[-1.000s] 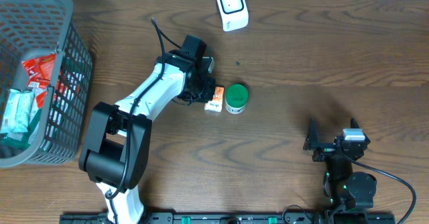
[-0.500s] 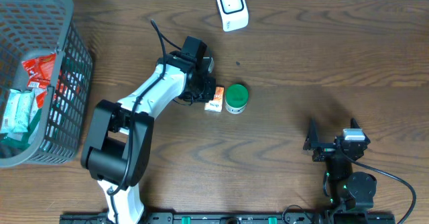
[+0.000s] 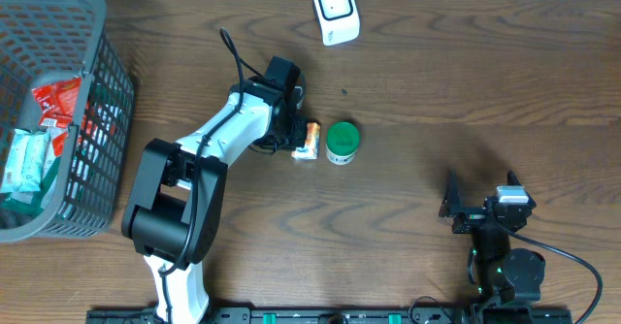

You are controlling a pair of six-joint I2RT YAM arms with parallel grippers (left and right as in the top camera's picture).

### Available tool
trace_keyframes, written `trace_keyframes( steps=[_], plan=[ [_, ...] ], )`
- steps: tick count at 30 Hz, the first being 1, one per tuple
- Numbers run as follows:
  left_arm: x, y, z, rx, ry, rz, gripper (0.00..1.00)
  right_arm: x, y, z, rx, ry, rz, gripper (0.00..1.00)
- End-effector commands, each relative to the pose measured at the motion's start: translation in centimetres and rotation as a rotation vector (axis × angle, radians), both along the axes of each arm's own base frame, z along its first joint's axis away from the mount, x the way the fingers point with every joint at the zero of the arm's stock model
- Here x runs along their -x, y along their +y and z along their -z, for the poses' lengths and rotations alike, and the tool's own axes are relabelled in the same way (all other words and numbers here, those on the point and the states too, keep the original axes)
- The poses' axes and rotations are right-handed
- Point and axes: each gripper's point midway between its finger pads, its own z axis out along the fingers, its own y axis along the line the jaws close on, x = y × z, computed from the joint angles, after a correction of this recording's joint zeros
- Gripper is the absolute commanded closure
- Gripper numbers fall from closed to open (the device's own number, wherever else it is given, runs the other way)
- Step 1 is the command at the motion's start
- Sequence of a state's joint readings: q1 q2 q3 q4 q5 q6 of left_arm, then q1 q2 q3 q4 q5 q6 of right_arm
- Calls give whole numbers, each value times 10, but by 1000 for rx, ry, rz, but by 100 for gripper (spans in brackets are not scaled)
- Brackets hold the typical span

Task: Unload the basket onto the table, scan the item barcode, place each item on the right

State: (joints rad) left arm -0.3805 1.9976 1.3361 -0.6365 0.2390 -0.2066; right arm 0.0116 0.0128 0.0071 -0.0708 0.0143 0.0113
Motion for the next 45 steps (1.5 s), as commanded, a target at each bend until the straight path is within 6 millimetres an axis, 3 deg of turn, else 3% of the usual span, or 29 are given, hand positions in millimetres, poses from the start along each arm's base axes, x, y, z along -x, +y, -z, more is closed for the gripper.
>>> trace_keyframes(
  steps=[1, 17, 23, 26, 35, 45],
  plan=[
    [2, 16, 11, -80, 11, -20, 90, 0, 1, 1, -11, 4, -5, 1],
    [-9, 34, 6, -128, -23, -75, 90, 0, 1, 1, -11, 4, -5, 1],
    [-24, 9, -58, 9, -136, -51, 89, 0, 1, 1, -11, 4, -5, 1],
    [-19, -7, -75, 27, -178, -11, 89, 0, 1, 1, -11, 4, -5, 1],
    [1, -61, -53, 39, -155, 86, 89, 0, 1, 1, -11, 4, -5, 1],
    [17, -90, -55, 65, -160, 134, 89, 0, 1, 1, -11, 4, -5, 1]
  ],
)
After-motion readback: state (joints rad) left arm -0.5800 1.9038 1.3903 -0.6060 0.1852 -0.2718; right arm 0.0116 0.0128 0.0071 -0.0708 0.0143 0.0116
